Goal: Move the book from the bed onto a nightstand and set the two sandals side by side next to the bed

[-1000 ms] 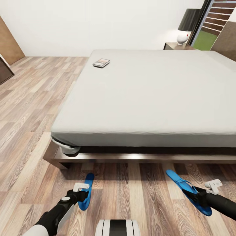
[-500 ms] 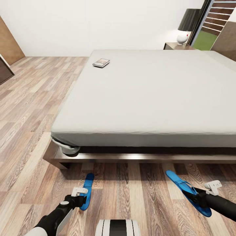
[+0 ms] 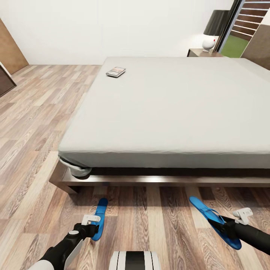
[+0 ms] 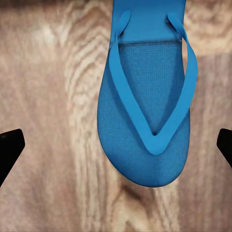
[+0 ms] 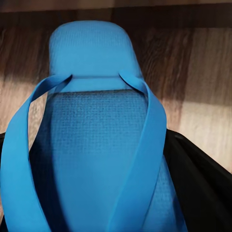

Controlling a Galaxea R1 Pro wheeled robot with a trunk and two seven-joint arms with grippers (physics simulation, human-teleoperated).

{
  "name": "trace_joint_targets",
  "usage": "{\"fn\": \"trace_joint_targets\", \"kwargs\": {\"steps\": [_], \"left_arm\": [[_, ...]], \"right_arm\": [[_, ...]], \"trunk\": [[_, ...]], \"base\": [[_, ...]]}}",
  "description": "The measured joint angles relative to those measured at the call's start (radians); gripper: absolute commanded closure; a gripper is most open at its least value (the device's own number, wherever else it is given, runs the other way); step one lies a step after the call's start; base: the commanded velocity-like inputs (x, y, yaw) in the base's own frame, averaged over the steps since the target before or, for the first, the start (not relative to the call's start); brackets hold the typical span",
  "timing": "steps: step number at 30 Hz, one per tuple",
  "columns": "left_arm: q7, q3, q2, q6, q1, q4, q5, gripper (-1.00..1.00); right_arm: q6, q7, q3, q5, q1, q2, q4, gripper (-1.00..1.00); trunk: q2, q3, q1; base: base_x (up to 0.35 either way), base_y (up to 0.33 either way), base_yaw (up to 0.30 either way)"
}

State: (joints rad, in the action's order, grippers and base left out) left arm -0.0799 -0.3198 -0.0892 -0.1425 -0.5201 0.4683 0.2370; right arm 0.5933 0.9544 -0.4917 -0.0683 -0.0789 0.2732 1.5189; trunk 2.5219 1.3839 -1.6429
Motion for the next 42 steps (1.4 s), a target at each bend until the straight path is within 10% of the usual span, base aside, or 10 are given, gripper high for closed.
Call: {"fn": "trace_joint_targets", "kwargs": {"steps": [42], "left_arm": [[-0.001, -0.003, 0.002, 0.012, -0.001, -0.001, 0.000, -1.00]], "right_arm": [[-0.003, 0.000, 0.004, 0.002, 0.000, -0.001, -0.066, 1.00]], "trunk": [[0.000, 0.000, 0.000]], "base": [[0.000, 0.000, 0.000]]}}
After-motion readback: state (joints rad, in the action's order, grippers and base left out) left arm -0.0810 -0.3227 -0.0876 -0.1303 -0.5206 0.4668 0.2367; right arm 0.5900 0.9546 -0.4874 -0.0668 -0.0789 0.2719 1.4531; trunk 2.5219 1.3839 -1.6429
